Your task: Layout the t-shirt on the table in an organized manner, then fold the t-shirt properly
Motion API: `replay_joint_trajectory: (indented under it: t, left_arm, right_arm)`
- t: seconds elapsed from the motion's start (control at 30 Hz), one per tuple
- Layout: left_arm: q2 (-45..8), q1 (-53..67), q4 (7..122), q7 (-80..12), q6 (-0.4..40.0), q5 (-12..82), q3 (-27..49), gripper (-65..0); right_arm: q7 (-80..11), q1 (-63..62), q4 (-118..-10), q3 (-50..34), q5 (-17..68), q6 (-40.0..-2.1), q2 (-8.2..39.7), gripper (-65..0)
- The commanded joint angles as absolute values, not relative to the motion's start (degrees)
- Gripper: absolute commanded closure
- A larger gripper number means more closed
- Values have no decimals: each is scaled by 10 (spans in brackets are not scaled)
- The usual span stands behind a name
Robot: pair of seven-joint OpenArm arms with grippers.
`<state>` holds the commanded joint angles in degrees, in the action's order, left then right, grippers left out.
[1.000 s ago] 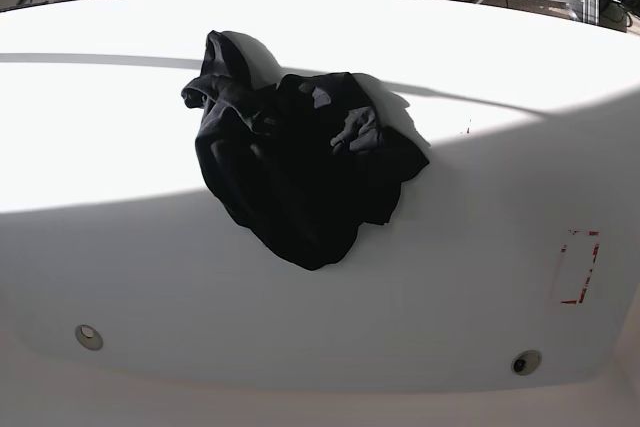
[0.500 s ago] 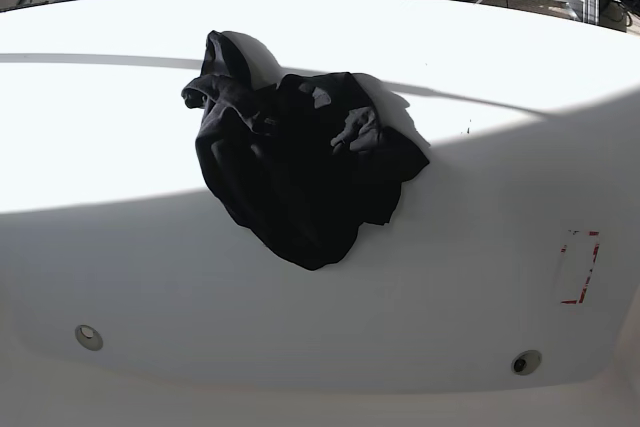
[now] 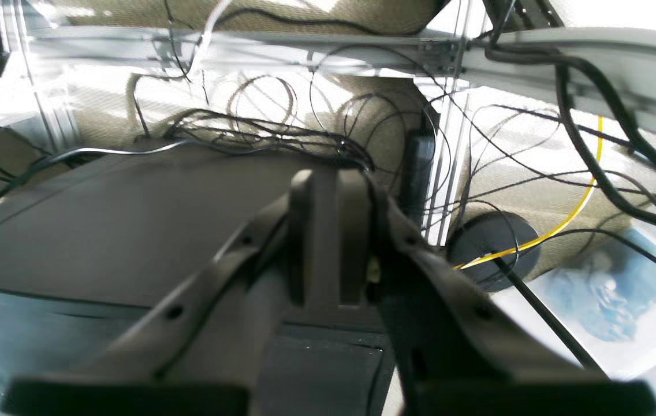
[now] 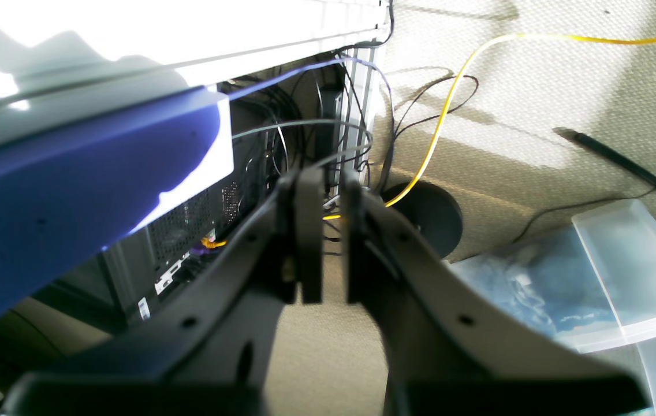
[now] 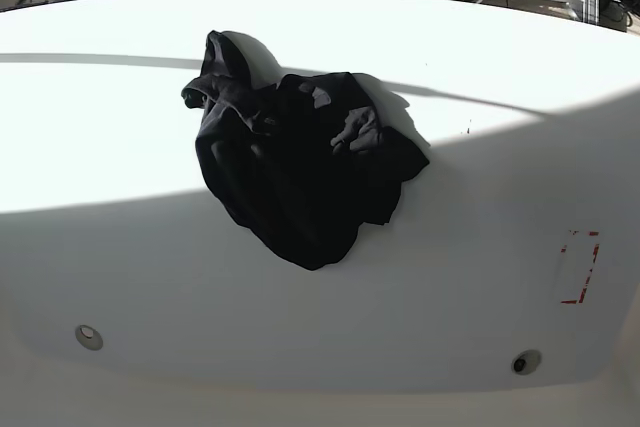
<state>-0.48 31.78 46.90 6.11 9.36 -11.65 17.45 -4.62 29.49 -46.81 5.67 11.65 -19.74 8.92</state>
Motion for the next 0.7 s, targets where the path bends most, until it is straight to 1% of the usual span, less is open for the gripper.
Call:
replay_joint_trajectory:
  t: [0.1, 0.27, 0.53, 0.7]
  left_arm:
    - [-5, 342, 499, 61, 94, -116, 175, -58]
    - [-5, 384, 560, 61, 95, -114, 175, -58]
    - [-9, 460, 667, 61, 95, -51, 175, -61]
    - [-9, 506, 725, 61, 95, -31, 175, -61]
  right_arm:
    - [-46, 314, -497, 42, 116, -198, 90, -48]
    - [-47, 354, -558, 30, 116, -198, 108, -48]
    - [-47, 436, -673, 28, 122, -196, 124, -49]
    - [-47, 487, -738, -7, 117, -196, 122, -49]
